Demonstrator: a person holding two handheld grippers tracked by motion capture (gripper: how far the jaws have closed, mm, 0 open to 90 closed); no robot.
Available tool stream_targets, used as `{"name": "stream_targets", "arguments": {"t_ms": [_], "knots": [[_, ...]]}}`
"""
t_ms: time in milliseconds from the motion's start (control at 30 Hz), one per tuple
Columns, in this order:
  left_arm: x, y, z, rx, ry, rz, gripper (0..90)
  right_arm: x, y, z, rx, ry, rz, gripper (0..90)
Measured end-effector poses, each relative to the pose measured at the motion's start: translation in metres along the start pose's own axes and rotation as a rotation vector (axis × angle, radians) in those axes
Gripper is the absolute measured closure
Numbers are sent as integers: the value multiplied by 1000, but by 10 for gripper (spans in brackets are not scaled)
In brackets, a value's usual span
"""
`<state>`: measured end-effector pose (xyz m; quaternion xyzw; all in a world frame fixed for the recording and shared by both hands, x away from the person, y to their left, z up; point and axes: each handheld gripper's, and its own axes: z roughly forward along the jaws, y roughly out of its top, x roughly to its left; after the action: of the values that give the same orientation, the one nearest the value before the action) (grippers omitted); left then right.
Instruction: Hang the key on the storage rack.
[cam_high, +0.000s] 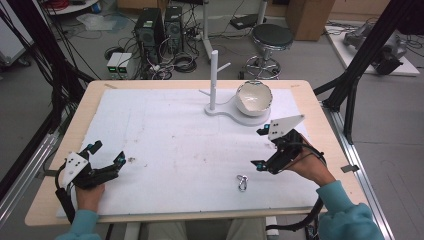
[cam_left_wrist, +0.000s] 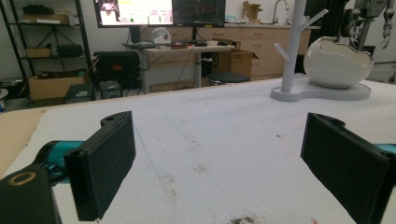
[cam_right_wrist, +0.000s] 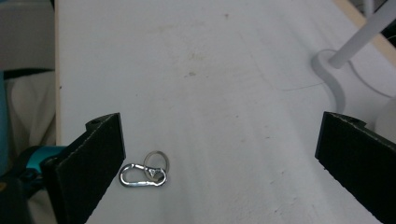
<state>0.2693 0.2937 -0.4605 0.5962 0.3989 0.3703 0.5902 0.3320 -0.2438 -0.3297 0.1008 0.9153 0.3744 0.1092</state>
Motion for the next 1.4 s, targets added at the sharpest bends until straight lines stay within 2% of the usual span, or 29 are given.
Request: {"name": "stream_targets", "arguments": {"t_ms": [33, 67, 100, 167, 267, 400, 467, 533, 567, 600, 633, 667, 733, 800, 1033, 1067, 1100, 1333, 1367, 1400], "knots": [[0, 0, 0, 0, -1, 1, 106, 0, 0, 0, 0, 0, 0, 8], [0, 0, 0, 0, 0, 0, 106, 3, 3, 7, 39, 11, -30, 8], [0, 0, 0, -1, -1, 1, 106, 3, 3, 7, 39, 11, -30, 8], [0, 0, 0, 0, 0, 3, 106, 6, 5, 15, 86, 31, -58, 8], [0, 0, 0, -1, 0, 2, 106, 9, 6, 23, 123, 53, -77, 8], [0, 0, 0, 0, 0, 3, 106, 15, 7, 33, 181, 74, -91, 8], [0, 0, 0, 0, 0, 3, 106, 15, 6, 36, 183, 85, -96, 8], [0, 0, 0, -1, 0, 3, 106, 18, 6, 44, 218, 109, -100, 8], [0, 0, 0, -1, 0, 3, 106, 18, 6, 44, 218, 109, -100, 8], [0, 0, 0, -1, 1, 3, 106, 21, 6, 51, 244, 123, -121, 8], [0, 0, 0, -1, 1, 3, 106, 21, 6, 51, 244, 123, -121, 8], [0, 0, 0, -1, 1, 2, 106, 22, 6, 56, 268, 137, -147, 8], [0, 0, 0, -1, 1, 2, 106, 23, 5, 59, 275, 147, -155, 8], [0, 0, 0, -2, 0, 2, 106, 27, 6, 64, 315, 159, -149, 8], [0, 0, 0, -2, 0, 2, 106, 29, 4, 73, 354, 181, -159, 8], [0, 0, 0, -1, 1, 2, 106, 29, 4, 75, 361, 183, -173, 9], [0, 0, 0, -3, 0, 2, 106, 30, 4, 78, 379, 194, -181, 47], [0, 0, 0, -2, 0, 2, 106, 31, 4, 85, 419, 210, -181, 64], [0, 0, 0, -2, 0, 2, 106, 32, 4, 86, 435, 210, -172, 76], [0, 0, 0, -2, 0, 2, 106, 32, 4, 88, 441, 222, -179, 129]]}}
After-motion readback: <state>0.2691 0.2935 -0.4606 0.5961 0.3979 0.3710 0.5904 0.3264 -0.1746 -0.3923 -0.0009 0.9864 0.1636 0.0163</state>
